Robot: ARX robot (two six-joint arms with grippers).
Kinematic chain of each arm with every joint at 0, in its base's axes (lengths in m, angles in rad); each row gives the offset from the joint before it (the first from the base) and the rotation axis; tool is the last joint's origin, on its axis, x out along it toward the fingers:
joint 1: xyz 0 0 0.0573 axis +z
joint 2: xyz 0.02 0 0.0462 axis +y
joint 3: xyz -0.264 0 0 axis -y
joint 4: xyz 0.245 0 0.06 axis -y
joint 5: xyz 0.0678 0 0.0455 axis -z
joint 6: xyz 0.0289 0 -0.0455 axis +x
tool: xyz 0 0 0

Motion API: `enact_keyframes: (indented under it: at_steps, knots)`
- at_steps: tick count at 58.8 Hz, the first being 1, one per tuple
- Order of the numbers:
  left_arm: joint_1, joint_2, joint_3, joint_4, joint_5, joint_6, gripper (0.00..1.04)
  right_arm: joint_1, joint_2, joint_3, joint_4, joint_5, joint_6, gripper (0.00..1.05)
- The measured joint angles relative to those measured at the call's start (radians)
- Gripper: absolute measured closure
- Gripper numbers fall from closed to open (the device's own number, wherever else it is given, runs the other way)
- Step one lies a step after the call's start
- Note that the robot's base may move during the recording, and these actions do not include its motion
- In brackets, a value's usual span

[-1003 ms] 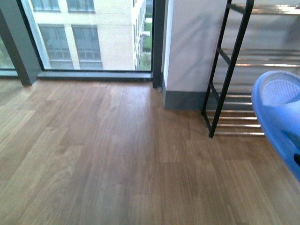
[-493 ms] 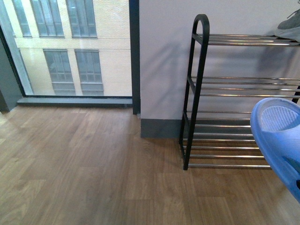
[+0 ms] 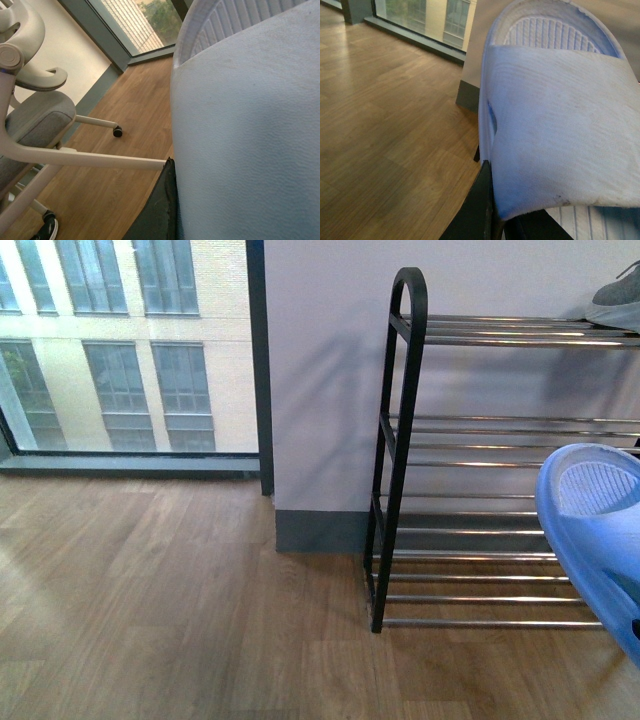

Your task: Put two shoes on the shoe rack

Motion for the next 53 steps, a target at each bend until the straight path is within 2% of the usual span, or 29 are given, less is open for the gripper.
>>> enact_keyframes:
  at_steps: [53]
  knots:
    - [-0.005, 0.0, 0.0, 0.0, 0.006, 0.001, 1.03, -0.003, 0.001, 0.0, 0.001, 0.008, 0.002, 1.03]
